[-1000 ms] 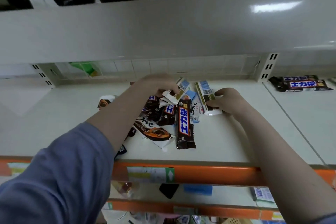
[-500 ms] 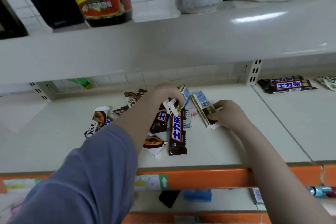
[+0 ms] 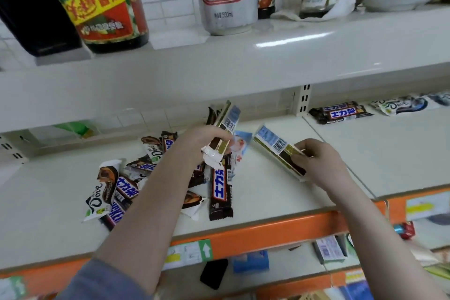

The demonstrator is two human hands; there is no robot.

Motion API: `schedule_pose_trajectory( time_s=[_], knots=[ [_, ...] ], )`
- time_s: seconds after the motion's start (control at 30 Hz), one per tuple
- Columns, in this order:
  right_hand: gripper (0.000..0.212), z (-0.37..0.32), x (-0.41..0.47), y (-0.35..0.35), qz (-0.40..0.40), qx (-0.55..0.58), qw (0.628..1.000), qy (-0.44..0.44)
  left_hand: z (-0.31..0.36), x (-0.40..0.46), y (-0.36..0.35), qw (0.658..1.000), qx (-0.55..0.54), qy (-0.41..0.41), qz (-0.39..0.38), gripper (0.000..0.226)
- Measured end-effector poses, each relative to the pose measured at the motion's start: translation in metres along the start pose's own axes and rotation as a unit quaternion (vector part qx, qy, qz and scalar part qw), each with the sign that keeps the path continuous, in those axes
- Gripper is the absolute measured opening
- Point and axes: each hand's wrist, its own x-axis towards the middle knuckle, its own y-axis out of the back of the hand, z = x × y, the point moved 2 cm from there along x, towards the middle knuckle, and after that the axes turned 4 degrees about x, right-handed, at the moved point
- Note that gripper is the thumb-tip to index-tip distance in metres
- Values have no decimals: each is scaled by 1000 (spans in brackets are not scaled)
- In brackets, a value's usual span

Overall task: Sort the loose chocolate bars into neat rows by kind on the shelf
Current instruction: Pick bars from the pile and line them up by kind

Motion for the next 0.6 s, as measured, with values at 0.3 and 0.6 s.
schedule_pose_trajectory(
  time_s=[0.3,0.6],
  knots=[
    [11,26,-2,44,3,11,998,54,-26,-54,-63,969,-235,-10,-70,9],
    [16,99,55,160,0,-17,984,176,-4,-32,-189,907,-414,-35,-68,44]
  ],
)
